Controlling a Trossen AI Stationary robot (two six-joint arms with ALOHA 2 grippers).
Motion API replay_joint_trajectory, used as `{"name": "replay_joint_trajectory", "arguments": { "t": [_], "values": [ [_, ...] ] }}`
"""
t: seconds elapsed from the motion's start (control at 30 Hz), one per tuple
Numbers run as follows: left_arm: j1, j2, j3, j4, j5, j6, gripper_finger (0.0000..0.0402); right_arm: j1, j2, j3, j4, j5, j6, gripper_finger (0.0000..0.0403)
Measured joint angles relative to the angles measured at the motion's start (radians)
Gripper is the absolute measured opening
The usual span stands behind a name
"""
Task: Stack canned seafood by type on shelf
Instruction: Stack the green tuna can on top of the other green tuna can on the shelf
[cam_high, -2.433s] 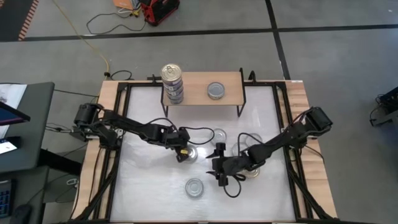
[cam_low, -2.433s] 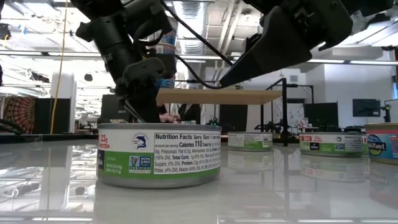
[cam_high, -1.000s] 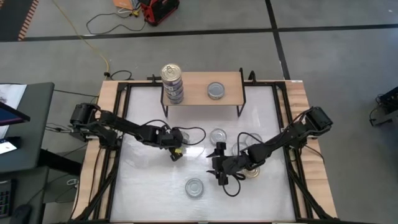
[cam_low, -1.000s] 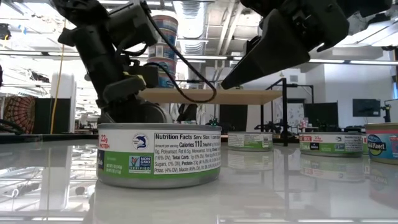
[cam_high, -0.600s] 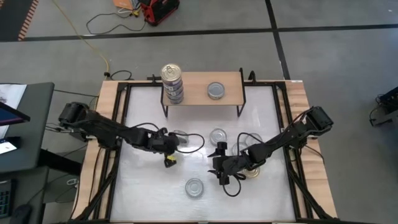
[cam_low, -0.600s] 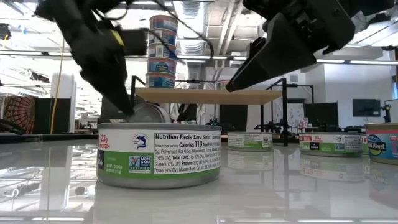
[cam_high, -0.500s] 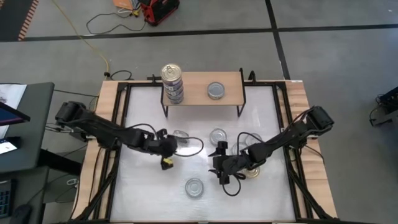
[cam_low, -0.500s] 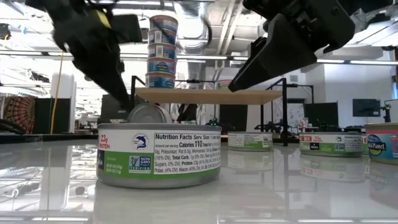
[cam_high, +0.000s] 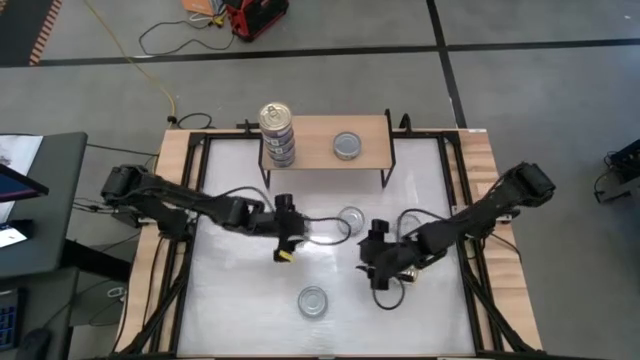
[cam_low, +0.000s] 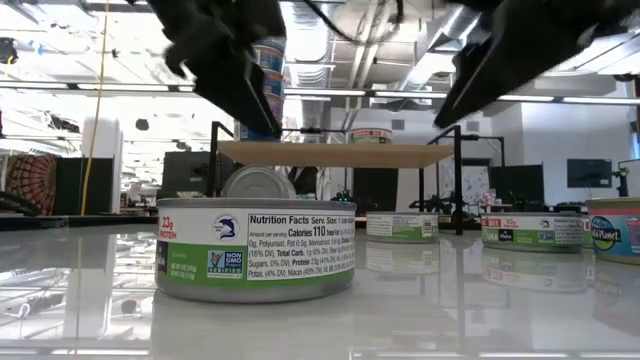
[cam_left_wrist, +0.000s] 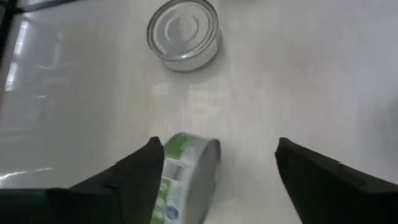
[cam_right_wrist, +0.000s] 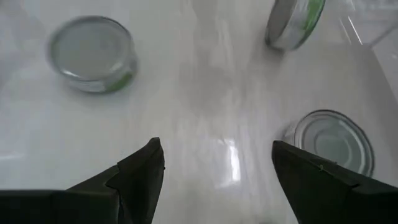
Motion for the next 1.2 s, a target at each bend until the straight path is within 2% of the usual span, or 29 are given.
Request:
{"name": "replay_joint_trajectory", "arguments": {
  "t": [0.13, 0.3, 0.43, 0.57, 0.77, 0.8, 1.0, 1.13, 1.2],
  "values": [
    [0.090, 0.058, 0.038, -0.004, 0.125, 0.066, 0.0318, 0.018, -0.060, -0.025, 0.031, 0.013, 0.001, 0.0320],
    [0.177, 0.118, 0.054, -0.038, 0.192, 0.106, 0.0320, 0.015, -0.062, -0.028, 0.032, 0.033, -0.031, 0.0320],
    [0.204, 0.141, 0.055, -0.085, 0.237, 0.125, 0.0318, 0.008, -0.038, -0.028, 0.032, 0.051, -0.050, 0.0320],
    [0.193, 0.143, 0.055, -0.106, 0.239, 0.138, 0.0273, 0.001, -0.022, -0.028, 0.051, 0.071, -0.046, 0.0320],
    [0.175, 0.143, 0.047, -0.096, 0.249, 0.123, 0.0139, 0.015, -0.015, -0.026, 0.092, 0.076, -0.006, 0.0320],
    [0.172, 0.142, 0.046, -0.098, 0.247, 0.119, 0.0128, 0.019, -0.016, -0.026, 0.086, 0.077, 0.007, 0.0320],
    [0.166, 0.131, 0.042, -0.076, 0.247, 0.028, 0.0129, 0.032, -0.016, -0.027, 0.082, 0.092, 0.000, 0.0320],
    [0.166, 0.075, 0.042, 0.003, 0.247, -0.031, 0.0129, 0.057, -0.014, -0.027, 0.080, 0.200, -0.112, 0.0317],
    [0.166, 0.039, 0.042, 0.047, 0.247, -0.068, 0.0129, 0.087, -0.014, -0.027, 0.084, 0.289, -0.178, 0.0314]
  ]
}}
